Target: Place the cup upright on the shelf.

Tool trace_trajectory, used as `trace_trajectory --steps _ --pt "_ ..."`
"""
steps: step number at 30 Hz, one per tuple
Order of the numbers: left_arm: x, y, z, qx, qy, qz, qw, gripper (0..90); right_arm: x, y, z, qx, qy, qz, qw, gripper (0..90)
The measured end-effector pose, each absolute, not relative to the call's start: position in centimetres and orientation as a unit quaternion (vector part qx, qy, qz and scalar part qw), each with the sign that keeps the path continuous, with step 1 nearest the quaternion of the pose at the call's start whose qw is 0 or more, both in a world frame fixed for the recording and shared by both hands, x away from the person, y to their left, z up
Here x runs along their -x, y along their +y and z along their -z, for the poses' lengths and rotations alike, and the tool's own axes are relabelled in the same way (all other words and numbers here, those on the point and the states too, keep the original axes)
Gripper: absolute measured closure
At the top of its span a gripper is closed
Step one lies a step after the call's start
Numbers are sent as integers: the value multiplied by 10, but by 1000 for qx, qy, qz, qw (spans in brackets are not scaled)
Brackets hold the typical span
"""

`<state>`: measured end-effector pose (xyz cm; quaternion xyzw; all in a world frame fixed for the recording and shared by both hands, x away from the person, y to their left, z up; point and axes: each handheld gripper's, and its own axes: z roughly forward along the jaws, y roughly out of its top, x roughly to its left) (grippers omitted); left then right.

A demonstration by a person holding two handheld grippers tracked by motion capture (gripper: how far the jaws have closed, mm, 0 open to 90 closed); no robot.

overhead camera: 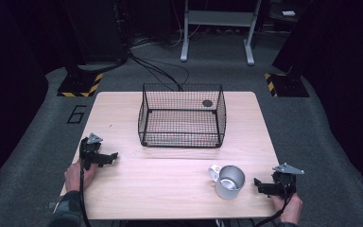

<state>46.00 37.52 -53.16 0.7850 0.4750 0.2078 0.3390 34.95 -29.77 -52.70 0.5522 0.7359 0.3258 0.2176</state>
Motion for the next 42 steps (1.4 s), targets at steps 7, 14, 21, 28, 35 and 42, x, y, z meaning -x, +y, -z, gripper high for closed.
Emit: trace_trajectory --steps 7,14,21,28,35,42 --pt "-460 375 532 -785 475 -208 339 3 -348 -292 520 -545 741 -329 212 0" --pt "-460 375 532 -785 475 -208 339 3 -345 -289 505 -542 740 -335 216 0" --pt "-460 375 532 -785 475 -207 339 3 -344 -293 489 -541 732 -348 223 0" --pt "-460 375 532 -785 475 -207 339 3 -340 -296 467 -534 724 -373 227 0" --pt "-460 375 532 -785 475 -207 339 3 -335 -287 438 -511 727 -397 229 0" --pt "-460 375 532 -785 475 -207 339 3 -327 -261 419 -471 742 -428 212 0"
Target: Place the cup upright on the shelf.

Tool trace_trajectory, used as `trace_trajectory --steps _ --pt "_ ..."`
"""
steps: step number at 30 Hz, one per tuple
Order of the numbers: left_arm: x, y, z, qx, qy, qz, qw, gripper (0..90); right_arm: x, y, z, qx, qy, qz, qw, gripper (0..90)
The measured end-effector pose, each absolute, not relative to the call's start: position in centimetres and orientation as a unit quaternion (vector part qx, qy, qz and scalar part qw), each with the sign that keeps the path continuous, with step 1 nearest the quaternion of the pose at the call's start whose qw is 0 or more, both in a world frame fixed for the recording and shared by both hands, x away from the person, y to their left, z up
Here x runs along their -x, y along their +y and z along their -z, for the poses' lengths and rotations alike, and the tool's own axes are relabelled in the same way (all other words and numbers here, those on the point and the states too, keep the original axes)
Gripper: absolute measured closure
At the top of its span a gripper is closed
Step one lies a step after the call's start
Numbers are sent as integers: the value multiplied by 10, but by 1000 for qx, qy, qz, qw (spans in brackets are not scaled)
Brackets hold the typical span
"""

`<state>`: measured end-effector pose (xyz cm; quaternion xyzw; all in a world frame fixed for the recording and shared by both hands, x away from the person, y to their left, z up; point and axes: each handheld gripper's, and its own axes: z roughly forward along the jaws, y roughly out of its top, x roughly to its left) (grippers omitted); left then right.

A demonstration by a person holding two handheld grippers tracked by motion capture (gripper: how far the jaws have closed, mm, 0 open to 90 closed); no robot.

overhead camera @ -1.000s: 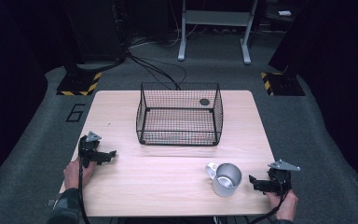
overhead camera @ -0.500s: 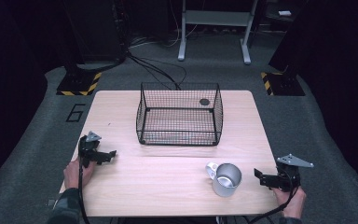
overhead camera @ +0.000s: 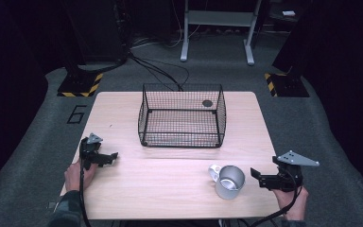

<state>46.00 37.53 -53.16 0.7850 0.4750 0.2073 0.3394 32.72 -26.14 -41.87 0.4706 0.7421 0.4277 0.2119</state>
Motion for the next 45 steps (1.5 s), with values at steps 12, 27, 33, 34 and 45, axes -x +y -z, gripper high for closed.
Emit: trace_trajectory --steps 12,27,33,34,45 --pt "-460 375 532 -785 474 -207 339 3 -322 -219 423 -409 785 -436 162 0" --pt "-460 375 532 -786 474 -207 339 3 -328 -193 443 -361 824 -417 129 0" --pt "-460 375 532 -786 474 -207 339 3 -329 -189 448 -359 827 -413 128 0" --pt "-460 375 532 -786 474 -207 339 3 -330 -189 449 -359 829 -409 129 0" --pt "-460 375 532 -786 474 -207 339 3 -337 -179 469 -373 839 -377 122 33"
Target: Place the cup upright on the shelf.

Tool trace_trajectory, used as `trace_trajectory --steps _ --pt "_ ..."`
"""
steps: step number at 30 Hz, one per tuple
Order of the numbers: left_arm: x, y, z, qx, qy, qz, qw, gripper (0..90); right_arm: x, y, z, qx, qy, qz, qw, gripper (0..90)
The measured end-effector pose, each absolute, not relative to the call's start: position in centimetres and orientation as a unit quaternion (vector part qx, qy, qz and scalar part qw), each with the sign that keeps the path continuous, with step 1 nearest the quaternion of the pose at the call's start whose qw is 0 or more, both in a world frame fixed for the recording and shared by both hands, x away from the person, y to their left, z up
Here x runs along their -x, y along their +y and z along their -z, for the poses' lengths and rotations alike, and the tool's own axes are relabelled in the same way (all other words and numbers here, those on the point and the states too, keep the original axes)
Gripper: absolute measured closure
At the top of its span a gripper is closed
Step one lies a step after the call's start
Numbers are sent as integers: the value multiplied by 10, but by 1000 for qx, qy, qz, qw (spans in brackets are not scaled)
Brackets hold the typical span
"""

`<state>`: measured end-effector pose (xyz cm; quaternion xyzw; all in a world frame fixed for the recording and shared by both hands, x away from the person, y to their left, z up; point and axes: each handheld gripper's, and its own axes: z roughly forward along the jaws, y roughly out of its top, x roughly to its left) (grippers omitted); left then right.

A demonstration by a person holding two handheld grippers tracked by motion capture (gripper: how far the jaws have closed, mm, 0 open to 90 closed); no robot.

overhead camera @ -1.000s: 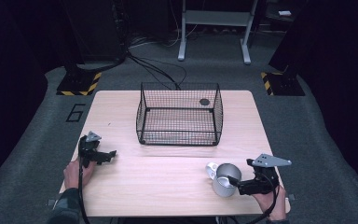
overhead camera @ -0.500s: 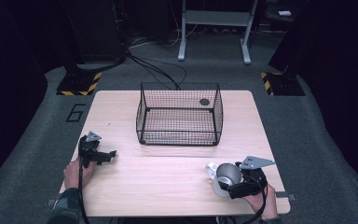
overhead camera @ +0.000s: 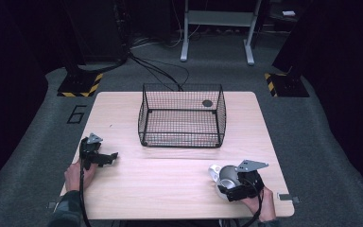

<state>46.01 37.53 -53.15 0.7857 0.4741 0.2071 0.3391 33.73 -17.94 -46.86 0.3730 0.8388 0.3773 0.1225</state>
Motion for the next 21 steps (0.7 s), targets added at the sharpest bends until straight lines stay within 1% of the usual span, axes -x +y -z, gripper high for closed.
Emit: trace_trajectory --steps 8,21 --pt "-460 375 532 -785 475 -207 339 3 -335 -177 469 -374 836 -377 140 49" --pt "-460 375 532 -786 474 -207 339 3 -334 -180 462 -373 831 -387 147 54"
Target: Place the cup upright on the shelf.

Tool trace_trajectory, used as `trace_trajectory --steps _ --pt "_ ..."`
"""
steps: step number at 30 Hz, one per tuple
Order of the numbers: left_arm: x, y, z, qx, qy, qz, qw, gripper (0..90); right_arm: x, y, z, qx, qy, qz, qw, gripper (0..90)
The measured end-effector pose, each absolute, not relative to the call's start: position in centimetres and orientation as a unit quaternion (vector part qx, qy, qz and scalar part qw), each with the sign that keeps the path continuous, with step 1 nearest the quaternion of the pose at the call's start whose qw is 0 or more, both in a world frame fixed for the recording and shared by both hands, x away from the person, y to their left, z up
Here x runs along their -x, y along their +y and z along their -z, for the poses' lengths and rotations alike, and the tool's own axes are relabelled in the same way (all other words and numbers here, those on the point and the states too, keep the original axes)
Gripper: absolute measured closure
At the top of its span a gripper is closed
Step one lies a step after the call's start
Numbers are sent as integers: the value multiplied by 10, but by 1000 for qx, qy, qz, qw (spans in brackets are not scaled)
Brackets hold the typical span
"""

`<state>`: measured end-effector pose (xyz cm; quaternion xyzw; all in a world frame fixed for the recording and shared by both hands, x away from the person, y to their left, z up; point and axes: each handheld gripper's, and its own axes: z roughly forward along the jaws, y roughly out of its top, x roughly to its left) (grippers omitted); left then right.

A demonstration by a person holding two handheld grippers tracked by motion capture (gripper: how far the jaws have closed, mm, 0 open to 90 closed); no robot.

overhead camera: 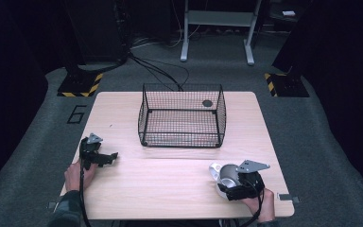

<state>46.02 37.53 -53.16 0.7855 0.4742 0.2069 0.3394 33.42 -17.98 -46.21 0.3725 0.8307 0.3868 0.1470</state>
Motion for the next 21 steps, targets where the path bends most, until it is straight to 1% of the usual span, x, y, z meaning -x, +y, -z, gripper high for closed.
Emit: trace_trajectory --steps 21 --pt "-460 376 530 -789 473 -203 334 5 -352 -168 438 -354 836 -391 151 55"
